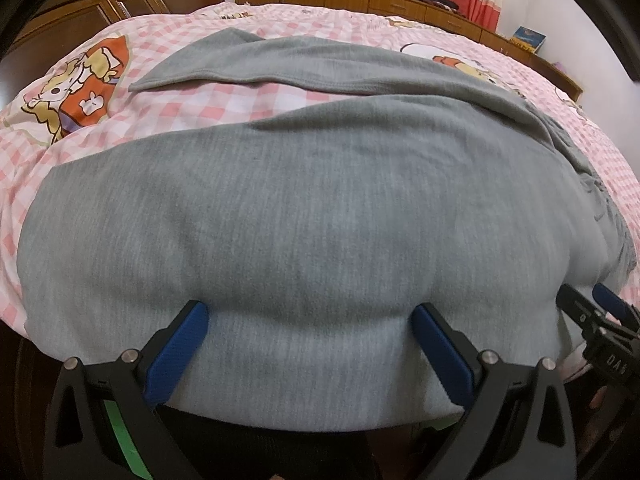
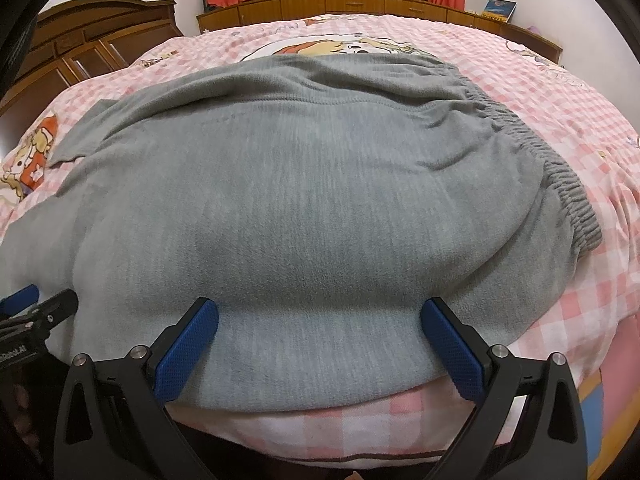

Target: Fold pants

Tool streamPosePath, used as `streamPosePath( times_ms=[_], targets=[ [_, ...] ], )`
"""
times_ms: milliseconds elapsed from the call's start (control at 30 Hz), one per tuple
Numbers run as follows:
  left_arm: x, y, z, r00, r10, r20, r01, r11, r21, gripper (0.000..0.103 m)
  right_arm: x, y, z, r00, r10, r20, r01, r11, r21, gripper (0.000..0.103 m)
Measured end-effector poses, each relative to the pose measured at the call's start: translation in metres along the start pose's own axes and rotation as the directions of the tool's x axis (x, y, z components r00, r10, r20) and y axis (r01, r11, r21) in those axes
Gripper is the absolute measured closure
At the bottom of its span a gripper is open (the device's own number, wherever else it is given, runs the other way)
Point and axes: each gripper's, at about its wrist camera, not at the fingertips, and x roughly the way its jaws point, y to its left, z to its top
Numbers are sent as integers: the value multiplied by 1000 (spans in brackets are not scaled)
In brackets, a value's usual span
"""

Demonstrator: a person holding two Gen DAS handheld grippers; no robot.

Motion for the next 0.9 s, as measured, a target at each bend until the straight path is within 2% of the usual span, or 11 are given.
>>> streamPosePath(
  times_ms=[267, 467, 900],
  targets=[
    [-22, -7, 10, 1000, -3, 4, 3, 998, 56, 0, -26, 2, 10, 998, -22, 63, 23, 1000, -14, 0],
    [-39, -8, 30, 999, -47, 0, 47, 998, 29, 0, -35, 0, 26, 998, 11, 54, -13, 1000, 26, 0],
    [-54, 2, 71, 998, -62, 8, 62, 998, 12, 0, -45, 4, 53, 997, -6, 74, 6, 1000, 5, 0]
  ],
)
